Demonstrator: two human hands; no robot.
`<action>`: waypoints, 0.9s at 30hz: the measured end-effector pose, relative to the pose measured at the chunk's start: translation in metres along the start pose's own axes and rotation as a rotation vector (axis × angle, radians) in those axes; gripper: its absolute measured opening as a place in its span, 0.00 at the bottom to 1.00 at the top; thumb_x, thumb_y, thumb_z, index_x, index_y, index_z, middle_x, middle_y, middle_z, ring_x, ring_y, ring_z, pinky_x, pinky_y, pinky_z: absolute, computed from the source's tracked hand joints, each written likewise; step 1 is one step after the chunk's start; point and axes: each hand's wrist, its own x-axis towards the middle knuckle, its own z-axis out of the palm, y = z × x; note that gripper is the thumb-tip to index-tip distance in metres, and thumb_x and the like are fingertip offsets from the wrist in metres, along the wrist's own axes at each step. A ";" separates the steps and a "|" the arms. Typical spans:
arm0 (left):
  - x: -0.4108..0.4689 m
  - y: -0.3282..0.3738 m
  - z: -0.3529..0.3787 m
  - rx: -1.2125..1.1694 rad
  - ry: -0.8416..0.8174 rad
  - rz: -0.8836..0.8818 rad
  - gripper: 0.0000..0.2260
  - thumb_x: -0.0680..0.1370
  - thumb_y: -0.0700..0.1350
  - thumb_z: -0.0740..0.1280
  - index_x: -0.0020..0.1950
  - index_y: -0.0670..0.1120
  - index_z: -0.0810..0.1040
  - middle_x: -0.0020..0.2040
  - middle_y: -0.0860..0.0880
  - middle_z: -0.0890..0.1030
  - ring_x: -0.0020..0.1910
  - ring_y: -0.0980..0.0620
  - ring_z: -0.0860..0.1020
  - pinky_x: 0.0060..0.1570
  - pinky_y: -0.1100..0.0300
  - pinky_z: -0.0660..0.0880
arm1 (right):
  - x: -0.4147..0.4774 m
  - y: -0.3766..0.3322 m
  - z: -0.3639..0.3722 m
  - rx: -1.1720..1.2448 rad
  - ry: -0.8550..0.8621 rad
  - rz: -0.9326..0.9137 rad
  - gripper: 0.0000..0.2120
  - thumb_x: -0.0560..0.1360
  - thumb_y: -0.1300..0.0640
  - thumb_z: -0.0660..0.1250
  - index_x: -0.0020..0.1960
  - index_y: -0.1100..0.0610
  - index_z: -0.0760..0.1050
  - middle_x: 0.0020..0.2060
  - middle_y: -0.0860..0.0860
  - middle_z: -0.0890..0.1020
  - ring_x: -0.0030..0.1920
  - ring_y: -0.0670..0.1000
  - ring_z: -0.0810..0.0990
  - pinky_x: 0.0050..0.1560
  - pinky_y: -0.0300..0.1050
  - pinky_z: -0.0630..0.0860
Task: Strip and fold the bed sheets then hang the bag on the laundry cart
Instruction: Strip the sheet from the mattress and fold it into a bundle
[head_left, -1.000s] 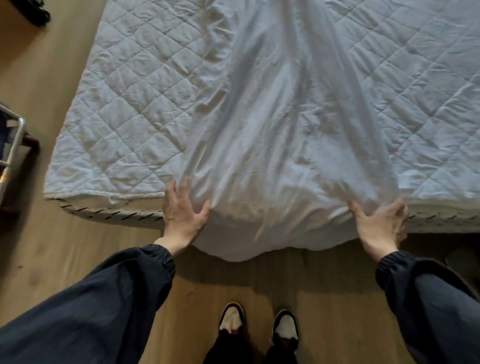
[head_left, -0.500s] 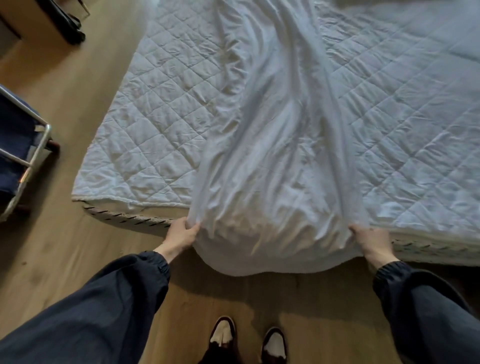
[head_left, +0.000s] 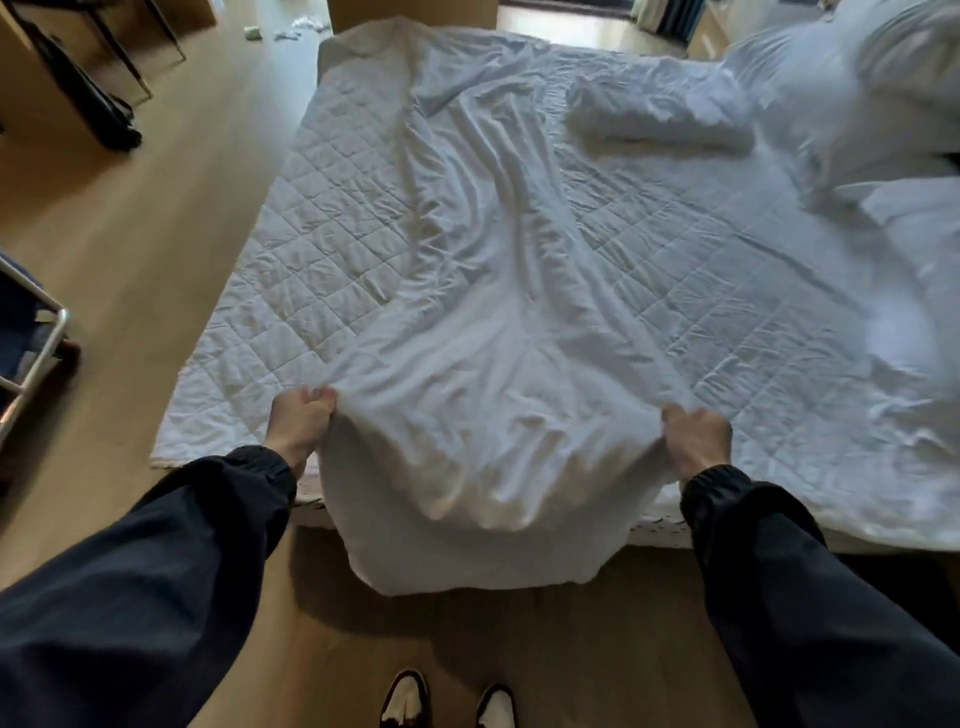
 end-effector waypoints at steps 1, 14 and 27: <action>0.002 0.014 -0.006 -0.025 0.002 0.008 0.16 0.80 0.40 0.62 0.31 0.45 0.65 0.32 0.48 0.66 0.32 0.50 0.66 0.33 0.58 0.62 | -0.001 -0.012 -0.006 0.033 0.027 -0.006 0.13 0.75 0.59 0.63 0.34 0.59 0.64 0.30 0.51 0.64 0.30 0.52 0.63 0.30 0.46 0.60; 0.042 0.164 -0.022 -0.178 -0.113 0.199 0.14 0.77 0.33 0.63 0.33 0.44 0.68 0.32 0.48 0.65 0.31 0.53 0.64 0.29 0.63 0.64 | 0.064 -0.111 -0.017 0.312 0.063 0.018 0.14 0.70 0.55 0.69 0.46 0.66 0.76 0.40 0.53 0.73 0.42 0.52 0.71 0.46 0.46 0.69; 0.135 0.433 -0.017 -0.317 0.083 0.392 0.11 0.78 0.36 0.63 0.36 0.42 0.76 0.35 0.48 0.74 0.38 0.52 0.72 0.39 0.61 0.71 | 0.224 -0.356 -0.058 0.502 0.089 -0.249 0.13 0.65 0.53 0.65 0.39 0.63 0.78 0.40 0.52 0.80 0.45 0.55 0.79 0.45 0.51 0.76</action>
